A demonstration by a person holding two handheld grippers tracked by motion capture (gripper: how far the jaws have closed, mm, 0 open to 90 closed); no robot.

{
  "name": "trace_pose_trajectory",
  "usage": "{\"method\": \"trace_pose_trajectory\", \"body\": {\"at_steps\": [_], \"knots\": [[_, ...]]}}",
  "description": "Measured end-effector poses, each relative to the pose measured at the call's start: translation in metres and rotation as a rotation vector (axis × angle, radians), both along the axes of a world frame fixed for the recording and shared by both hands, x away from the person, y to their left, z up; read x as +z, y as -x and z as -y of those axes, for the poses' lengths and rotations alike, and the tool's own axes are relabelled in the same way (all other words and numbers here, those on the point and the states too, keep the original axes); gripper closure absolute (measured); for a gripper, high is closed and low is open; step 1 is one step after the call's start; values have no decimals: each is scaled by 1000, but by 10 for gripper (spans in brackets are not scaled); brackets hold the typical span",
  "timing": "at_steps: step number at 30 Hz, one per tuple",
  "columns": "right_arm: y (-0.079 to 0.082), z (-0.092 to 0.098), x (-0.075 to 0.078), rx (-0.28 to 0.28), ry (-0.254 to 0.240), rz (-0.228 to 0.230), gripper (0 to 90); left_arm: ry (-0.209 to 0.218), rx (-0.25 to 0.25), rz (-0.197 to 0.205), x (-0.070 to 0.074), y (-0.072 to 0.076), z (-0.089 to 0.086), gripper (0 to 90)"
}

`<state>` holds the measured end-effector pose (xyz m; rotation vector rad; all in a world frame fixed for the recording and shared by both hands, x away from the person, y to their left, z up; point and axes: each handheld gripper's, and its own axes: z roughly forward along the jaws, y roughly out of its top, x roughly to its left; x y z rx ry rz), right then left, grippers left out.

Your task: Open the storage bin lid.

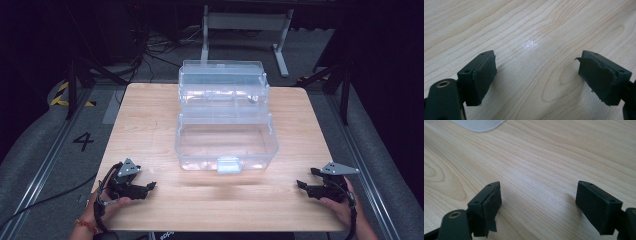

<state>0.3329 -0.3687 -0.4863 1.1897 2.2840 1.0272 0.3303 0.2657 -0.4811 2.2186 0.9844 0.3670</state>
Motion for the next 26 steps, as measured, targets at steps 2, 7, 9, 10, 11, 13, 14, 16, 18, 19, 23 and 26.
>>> {"method": "trace_pose_trajectory", "body": {"at_steps": [2, 7, 9, 10, 11, 13, 14, 16, 18, 19, 23, 26], "knots": [[0, 0, 0, 0, 0, 0, 211, -2, 5, -1, 0, 0, 0, 150], [0, 0, 0, 2, 1, 0, 209, 2, 6, -5, 0, -2, 0, 147], [0, 0, 0, 3, 2, 0, 209, 6, 8, -3, 0, -2, 0, 147], [0, 0, 0, 3, 2, 0, 209, 2, 6, -7, 0, -2, 0, 146], [0, 0, 0, 3, 2, 0, 209, 1, 5, -6, 0, -2, 0, 146], [0, 0, 0, 3, 1, 0, 209, 1, 3, -3, 0, -3, 0, 146], [-1, 0, 0, 4, 3, 1, 209, 0, 4, -5, 0, -2, 0, 146], [-1, 0, 0, 5, 2, 1, 208, -4, -3, 2, 0, -3, 0, 146], [-1, 0, 0, 4, 2, 0, 208, 4, 12, -1, 0, -3, 1, 146], [-1, 0, 0, 5, 2, 1, 208, 4, 14, 1, 0, -3, 1, 146], [-1, 0, 0, 4, 2, 0, 208, -6, 14, 9, 0, -5, 1, 146], [-1, 0, 0, 4, 2, 0, 208, -14, 27, 11, 0, -7, 2, 138]]}}
